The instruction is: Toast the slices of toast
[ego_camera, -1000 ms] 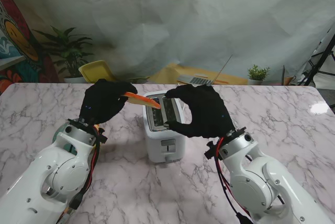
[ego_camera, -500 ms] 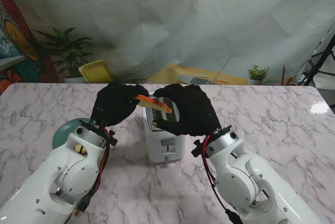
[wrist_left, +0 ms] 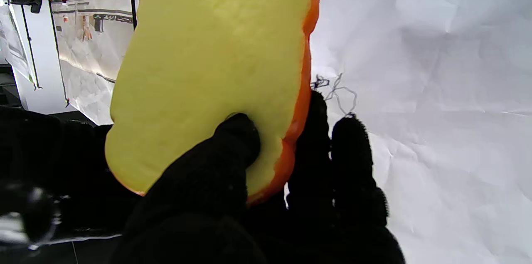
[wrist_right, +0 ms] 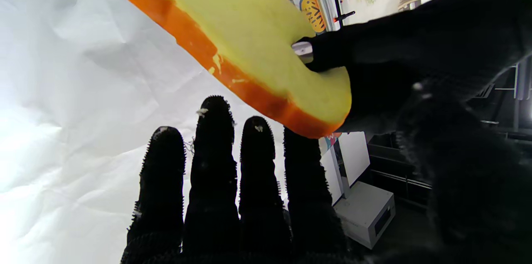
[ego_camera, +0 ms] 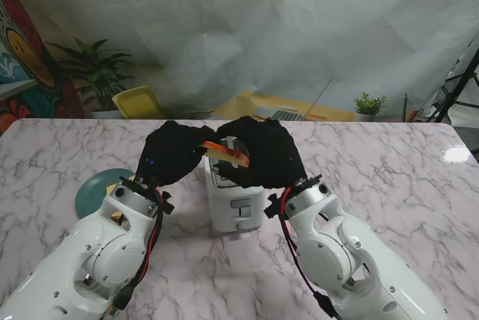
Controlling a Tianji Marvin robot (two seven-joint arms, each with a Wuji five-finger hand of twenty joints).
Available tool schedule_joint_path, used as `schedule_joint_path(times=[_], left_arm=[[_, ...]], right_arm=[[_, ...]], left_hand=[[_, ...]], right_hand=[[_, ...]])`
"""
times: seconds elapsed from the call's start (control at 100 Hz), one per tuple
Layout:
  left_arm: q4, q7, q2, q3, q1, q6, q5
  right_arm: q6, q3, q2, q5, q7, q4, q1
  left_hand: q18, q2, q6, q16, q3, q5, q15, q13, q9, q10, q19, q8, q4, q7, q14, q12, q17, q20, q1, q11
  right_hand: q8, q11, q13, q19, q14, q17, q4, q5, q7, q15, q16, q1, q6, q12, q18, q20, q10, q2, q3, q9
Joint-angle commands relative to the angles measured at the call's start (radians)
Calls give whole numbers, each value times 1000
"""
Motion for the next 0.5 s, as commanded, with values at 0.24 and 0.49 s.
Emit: schedule_joint_path(times=[0.24, 0.49], left_arm=[[-2, -16, -3, 20, -11, 4, 2], [0, -22, -3, 29, -15, -3, -6]], right_arm=[[22, -11, -20, -15, -86, 27, 12], [33, -9, -29, -10, -131, 42, 17]], left_hand=[[-2, 29, -58, -14, 46, 102, 43, 30, 80, 24, 19, 82, -15, 110, 25, 40, 2, 26, 20, 47], [-3, 54, -54, -61, -15, 93, 39, 10, 62, 26, 6, 79, -3, 83, 31, 29, -7, 25, 46, 41]], right_hand=[[-177, 129, 308, 167, -64, 207, -149, 134, 379, 157, 137, 193, -151, 67, 21, 63, -40, -119, 117, 288], [-249, 155, 463, 238, -124, 392, -141, 273, 502, 358, 231, 291, -232, 42, -24, 73, -56, -171, 168, 522]])
